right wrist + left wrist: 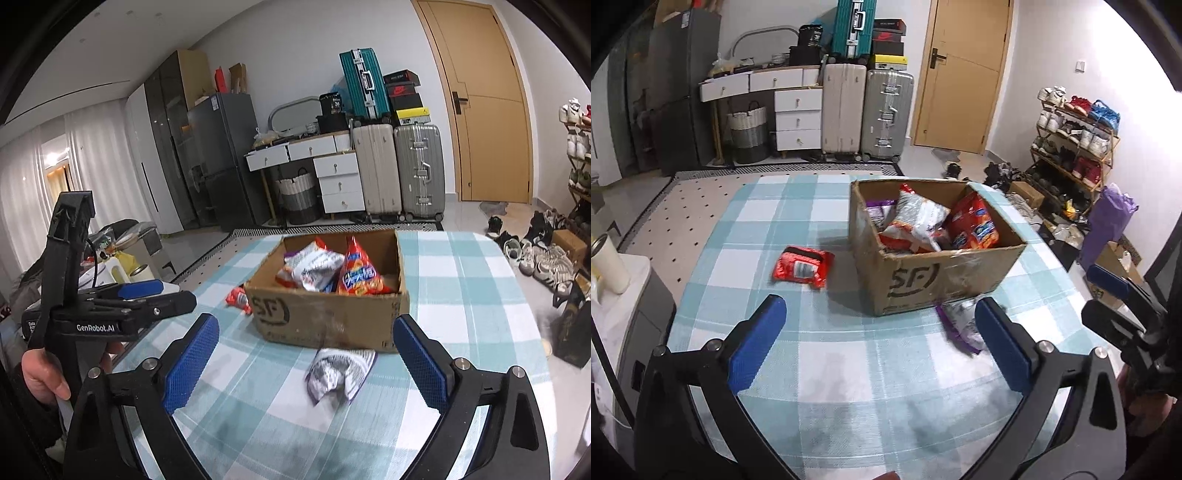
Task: Organize snacks
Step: 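Withdraw both tools from the box toward the remaining snacks, then grasp the white-purple snack bag with the right tool while the left grasps the red pack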
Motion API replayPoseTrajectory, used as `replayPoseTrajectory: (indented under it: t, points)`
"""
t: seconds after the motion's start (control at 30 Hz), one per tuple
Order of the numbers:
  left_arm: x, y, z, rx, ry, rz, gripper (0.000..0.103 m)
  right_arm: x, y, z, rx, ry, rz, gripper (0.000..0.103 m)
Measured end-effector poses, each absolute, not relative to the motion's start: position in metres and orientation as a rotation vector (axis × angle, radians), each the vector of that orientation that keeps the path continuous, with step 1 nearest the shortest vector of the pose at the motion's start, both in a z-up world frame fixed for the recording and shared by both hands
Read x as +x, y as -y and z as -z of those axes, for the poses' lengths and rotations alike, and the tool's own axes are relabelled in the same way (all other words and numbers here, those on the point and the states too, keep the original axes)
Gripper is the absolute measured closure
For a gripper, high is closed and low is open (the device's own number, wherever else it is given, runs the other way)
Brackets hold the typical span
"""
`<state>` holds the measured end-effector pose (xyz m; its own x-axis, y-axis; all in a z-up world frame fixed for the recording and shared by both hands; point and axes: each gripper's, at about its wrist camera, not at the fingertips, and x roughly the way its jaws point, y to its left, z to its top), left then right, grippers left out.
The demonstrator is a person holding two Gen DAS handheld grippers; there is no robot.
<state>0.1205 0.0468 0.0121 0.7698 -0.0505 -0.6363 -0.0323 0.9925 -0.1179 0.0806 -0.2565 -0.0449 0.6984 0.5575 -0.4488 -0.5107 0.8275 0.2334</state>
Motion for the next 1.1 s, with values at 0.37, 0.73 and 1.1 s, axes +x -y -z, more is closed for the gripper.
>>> replayPoseTrajectory:
  t: [0.37, 0.73, 1.1]
  points:
    - [0.123, -0.064, 0.02, -0.198, -0.743, 0.002, 0.001, 0.093, 0.253, 0.082, 0.12, -0.623, -0.589, 0.006]
    - [0.13, -0.081, 0.045, -0.232, -0.785, -0.02, 0.001, 0.119, 0.242, 0.117, 0.144, -0.717, -0.588, 0.006]
    - [0.135, -0.092, 0.066, -0.272, -0.832, -0.027, 0.001, 0.15, 0.228, 0.145, 0.164, -0.808, -0.601, 0.006]
